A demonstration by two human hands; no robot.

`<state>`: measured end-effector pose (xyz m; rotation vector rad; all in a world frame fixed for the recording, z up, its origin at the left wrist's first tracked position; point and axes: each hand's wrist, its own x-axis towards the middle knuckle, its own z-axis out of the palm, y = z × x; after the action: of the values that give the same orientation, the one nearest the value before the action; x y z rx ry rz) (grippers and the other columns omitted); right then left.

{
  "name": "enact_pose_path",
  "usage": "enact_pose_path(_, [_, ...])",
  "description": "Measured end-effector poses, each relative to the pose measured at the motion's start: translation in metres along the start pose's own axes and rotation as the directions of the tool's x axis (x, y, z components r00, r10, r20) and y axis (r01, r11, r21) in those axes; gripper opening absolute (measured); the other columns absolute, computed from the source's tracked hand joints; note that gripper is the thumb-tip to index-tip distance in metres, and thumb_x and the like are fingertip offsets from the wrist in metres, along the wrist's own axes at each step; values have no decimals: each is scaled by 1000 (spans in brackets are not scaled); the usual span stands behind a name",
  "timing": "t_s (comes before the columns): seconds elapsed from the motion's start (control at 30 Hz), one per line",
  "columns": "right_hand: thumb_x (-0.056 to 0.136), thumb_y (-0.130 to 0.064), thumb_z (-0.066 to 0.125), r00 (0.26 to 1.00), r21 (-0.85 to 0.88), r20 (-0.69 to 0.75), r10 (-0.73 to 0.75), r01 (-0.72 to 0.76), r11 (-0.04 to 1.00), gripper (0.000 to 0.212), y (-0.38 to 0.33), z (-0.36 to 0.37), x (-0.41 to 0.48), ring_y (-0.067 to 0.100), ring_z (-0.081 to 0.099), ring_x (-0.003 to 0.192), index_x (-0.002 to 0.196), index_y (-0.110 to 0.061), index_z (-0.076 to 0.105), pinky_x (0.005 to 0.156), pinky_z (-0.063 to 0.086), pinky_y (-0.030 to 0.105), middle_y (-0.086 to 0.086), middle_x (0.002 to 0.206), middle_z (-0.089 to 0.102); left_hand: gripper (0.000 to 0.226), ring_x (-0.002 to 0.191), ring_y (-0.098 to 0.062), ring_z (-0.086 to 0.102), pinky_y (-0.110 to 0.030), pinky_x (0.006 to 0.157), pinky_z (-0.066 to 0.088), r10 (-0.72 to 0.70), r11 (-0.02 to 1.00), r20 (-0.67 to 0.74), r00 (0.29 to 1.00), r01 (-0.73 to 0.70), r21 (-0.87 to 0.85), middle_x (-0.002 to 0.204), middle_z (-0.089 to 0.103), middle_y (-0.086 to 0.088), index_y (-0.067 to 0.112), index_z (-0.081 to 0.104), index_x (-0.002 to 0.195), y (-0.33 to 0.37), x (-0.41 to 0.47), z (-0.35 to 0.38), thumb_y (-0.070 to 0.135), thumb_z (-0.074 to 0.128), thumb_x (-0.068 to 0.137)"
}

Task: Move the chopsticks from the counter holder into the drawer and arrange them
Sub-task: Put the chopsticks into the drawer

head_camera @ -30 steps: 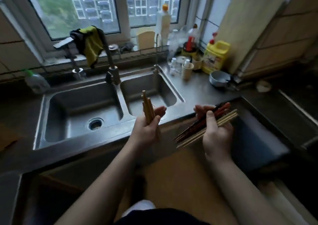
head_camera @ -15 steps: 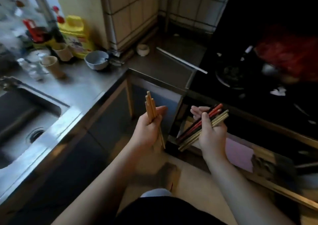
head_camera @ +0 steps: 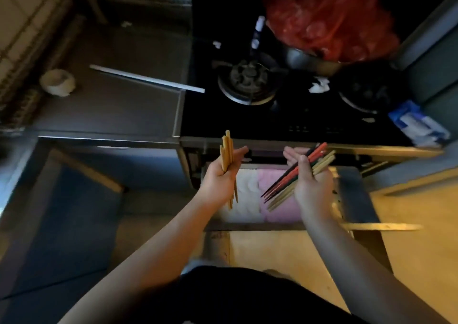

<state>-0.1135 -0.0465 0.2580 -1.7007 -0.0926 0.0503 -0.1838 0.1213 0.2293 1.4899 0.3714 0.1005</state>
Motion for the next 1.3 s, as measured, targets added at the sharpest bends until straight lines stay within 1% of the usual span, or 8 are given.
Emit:
enact_pose_path(0.1, [98, -29, 47, 998, 3, -51, 23, -23, 1000, 25, 17, -11, 20, 10, 66, 108, 96, -45, 65, 101, 49, 37, -7, 110, 72, 31, 111, 15, 53, 0, 82, 39, -41, 999, 64, 997, 39, 25, 118, 60, 20, 26, 57, 128, -8, 27, 21, 15, 45, 101])
enact_pose_path(0.37, [98, -26, 50, 981, -43, -92, 171, -176, 984, 21, 99, -29, 63, 14, 62, 115, 112, -20, 65, 106, 42, 47, -2, 113, 71, 27, 89, 16, 57, 3, 71, 40, -213, 974, 56, 975, 207, 93, 111, 60, 19, 43, 60, 112, -76, 72, 68, 23, 45, 103])
enact_pose_path(0.5, [99, -28, 48, 963, -98, -62, 261, -266, 959, 23, 151, -25, 81, 3, 62, 110, 104, -42, 66, 104, 45, 35, -14, 108, 71, 27, 120, 0, 52, -17, 103, 39, -259, 961, 18, 966, 255, 102, 124, 59, 9, 31, 61, 118, -129, 95, 84, 16, 44, 103])
enact_pose_path(0.67, [96, -28, 51, 938, -81, -30, 345, -346, 935, 18, 226, -15, 98, -6, 64, 100, 104, -23, 66, 82, 45, 4, -24, 95, 71, 27, 110, 9, 54, -5, 91, 39, -315, 936, -20, 949, 315, 156, 121, 60, 18, 32, 63, 118, -208, 121, 97, 20, 46, 102])
enact_pose_path(0.9, [97, -15, 46, 890, -154, 61, 452, -439, 885, 16, 333, 2, 112, 10, 71, 88, 90, -19, 60, 81, 56, 25, -4, 91, 72, 29, 111, 3, 57, -23, 99, 44, -437, 886, -89, 895, 446, 130, 124, 63, 7, 23, 62, 122, -299, 149, 106, 10, 49, 99])
enact_pose_path(1.03, [98, -15, 46, 854, -251, 84, 514, -481, 840, 21, 370, 14, 120, -3, 69, 70, 84, -26, 57, 62, 52, 13, -17, 71, 70, 26, 96, 3, 62, -13, 78, 50, -524, 839, -125, 842, 536, 96, 116, 65, 7, 16, 59, 123, -329, 167, 105, 11, 48, 100])
enact_pose_path(1.13, [100, -20, 45, 776, -335, 125, 618, -553, 763, 21, 393, 26, 129, 2, 69, 67, 83, -27, 55, 64, 53, 23, -12, 74, 69, 22, 89, -5, 64, -9, 61, 50, -576, 806, -177, 798, 591, 41, 107, 66, -2, 5, 57, 119, -346, 178, 105, 12, 50, 100])
enact_pose_path(1.3, [98, -19, 49, 678, -496, 136, 722, -585, 642, 14, 424, 40, 140, 16, 68, 78, 92, -11, 58, 69, 52, 20, 4, 90, 69, 11, 90, -18, 66, -31, 78, 58, -658, 721, -217, 721, 686, 94, 99, 68, -11, 6, 59, 103, -375, 182, 105, 0, 54, 95])
